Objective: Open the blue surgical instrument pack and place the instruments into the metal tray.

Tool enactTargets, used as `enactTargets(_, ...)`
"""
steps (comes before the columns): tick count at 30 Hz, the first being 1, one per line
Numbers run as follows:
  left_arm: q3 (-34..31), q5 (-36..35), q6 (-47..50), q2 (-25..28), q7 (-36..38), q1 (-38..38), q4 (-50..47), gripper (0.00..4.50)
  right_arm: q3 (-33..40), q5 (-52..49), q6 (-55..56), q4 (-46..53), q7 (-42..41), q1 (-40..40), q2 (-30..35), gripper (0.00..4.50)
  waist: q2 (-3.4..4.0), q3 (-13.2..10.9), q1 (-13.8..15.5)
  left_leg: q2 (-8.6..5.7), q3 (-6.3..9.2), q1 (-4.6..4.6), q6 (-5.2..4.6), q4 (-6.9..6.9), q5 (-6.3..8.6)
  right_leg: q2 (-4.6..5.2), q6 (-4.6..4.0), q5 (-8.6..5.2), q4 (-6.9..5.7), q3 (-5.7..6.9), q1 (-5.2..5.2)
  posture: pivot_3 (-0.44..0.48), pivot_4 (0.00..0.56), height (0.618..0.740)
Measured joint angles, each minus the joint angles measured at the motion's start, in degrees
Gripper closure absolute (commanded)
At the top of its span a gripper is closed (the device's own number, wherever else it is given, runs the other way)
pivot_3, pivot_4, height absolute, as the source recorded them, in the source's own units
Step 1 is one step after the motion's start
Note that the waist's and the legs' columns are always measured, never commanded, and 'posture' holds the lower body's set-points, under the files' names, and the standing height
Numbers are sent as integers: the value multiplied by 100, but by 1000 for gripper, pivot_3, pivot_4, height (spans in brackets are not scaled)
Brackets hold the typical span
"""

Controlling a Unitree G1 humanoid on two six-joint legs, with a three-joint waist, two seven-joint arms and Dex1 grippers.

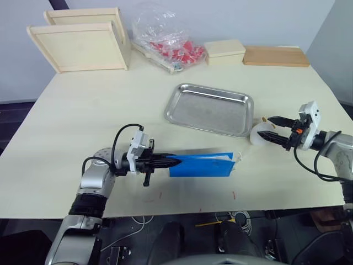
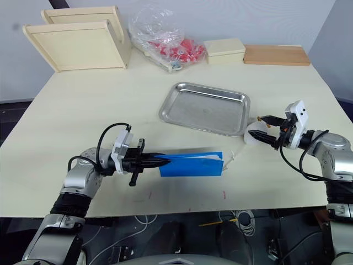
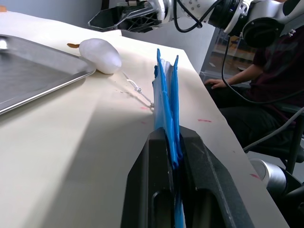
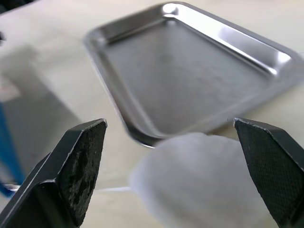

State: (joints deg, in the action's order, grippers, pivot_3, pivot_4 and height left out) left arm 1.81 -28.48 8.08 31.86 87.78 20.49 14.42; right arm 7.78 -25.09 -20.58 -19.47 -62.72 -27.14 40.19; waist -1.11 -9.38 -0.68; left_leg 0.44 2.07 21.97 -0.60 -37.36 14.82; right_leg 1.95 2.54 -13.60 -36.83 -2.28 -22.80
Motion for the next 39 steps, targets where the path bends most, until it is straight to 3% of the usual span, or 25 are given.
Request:
enactTargets(9, -1, 11, -3, 0, -9, 5, -3, 4500, -138, 414, -33, -747, 262, -210, -147, 35, 0, 0, -4, 0, -2, -1, 0, 0, 0, 0, 2, 1, -1, -3, 0, 0, 150, 740)
enactTargets(12, -1, 20, -3, -1, -16, 20, -3, 4500, -237, 438, -255, -743, 258, -207, -151, 882, 0, 0, -6, 0, -3, -1, 0, -1, 0, 0, 2, 2, -1, -4, 0, 0, 150, 740)
enactTargets(19, -1, 26, -3, -15, -59, 93, 8, 4500, -183, 300, -589, -365, 257, -64, -154, 4255, 0, 0, -2, 0, -1, 0, 0, -1, 0, 0, 4, 2, -1, -3, 0, 0, 150, 740)
enactTargets(20, -1, 26, -3, -19, -66, 113, 13, 4500, -148, 267, -621, -336, 261, -41, -154, 4465, 0, 0, -4, 0, -1, 0, 0, -2, 0, 0, 4, 3, -1, -3, 0, 0, 150, 740)
enactTargets(32, 0, 151, -122, -70, -67, 407, 307, 4500, 791, -1179, -1607, 1112, 77, 315, -104, 4465, 1, 0, -5, -1, 0, 1, -1, -2, 0, -1, 6, 4, -2, -4, 0, 0, 150, 740)
enactTargets(39, 25, 249, -238, -142, -36, 572, 518, 4500, 1182, -2064, -2336, 1840, 460, -57, -78, 4465, 1, -1, -12, 1, 1, 0, -1, -2, 0, -1, 7, 4, -2, -4, 0, 0, 150, 740)
